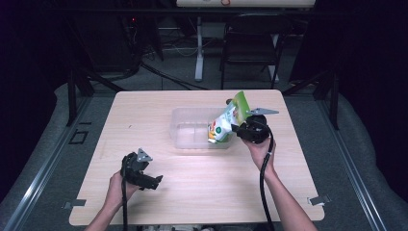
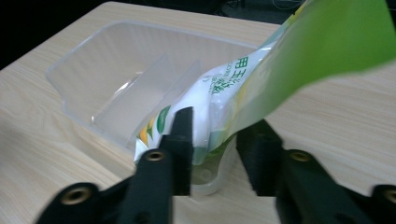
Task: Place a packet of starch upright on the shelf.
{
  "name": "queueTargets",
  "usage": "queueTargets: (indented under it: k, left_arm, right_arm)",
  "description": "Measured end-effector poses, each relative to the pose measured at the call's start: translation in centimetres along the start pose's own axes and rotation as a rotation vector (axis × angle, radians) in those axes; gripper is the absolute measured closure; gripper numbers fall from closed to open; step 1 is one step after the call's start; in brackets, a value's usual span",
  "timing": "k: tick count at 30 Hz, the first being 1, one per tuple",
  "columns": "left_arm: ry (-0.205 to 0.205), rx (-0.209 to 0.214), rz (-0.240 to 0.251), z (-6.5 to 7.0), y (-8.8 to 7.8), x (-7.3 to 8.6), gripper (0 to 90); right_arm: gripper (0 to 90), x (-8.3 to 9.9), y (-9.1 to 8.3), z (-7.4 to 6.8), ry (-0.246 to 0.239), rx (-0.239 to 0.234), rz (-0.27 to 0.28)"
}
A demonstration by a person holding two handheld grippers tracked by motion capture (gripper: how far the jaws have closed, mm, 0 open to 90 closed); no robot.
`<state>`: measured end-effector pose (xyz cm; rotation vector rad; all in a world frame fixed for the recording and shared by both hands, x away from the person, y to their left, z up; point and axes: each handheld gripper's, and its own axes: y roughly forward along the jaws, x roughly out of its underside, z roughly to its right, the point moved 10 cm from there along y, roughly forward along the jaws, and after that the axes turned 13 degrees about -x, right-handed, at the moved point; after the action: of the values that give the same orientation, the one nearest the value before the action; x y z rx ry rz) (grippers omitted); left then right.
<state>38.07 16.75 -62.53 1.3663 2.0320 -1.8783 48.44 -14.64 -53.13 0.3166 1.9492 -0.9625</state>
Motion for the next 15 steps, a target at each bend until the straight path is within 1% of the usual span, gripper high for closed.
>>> queueTargets:
  k: [2,3,6,11,13,15]
  left_arm:
    - [-0.003,-0.001,0.003,-0.1,0.0,0.0,0.7]
    - [-0.003,-0.001,0.002,-0.1,0.0,0.0,0.7]
    - [-0.005,-0.005,0.004,-0.2,-0.1,0.0,0.7]
    - [-0.007,-0.006,0.004,-0.2,-0.1,0.0,0.7]
    - [-0.010,-0.009,0.005,-0.3,-0.1,0.0,0.7]
    - [-0.010,-0.010,0.004,-0.3,-0.1,0.0,0.7]
  right_arm:
    - [47.0,-0.3,-0.6,0.0,0.006,-0.006,0.015]
    - [44.4,-0.5,-0.9,-0.1,0.016,-0.024,0.025]
    - [33.4,-0.8,-1.9,-0.3,0.035,-0.052,0.040]
    - [22.4,-0.4,-3.9,-0.7,0.067,-0.110,0.015]
    - [15.3,0.0,-4.8,-0.8,0.059,-0.116,-0.004]
    - [14.1,0.5,-5.8,-1.0,0.050,-0.117,-0.025]
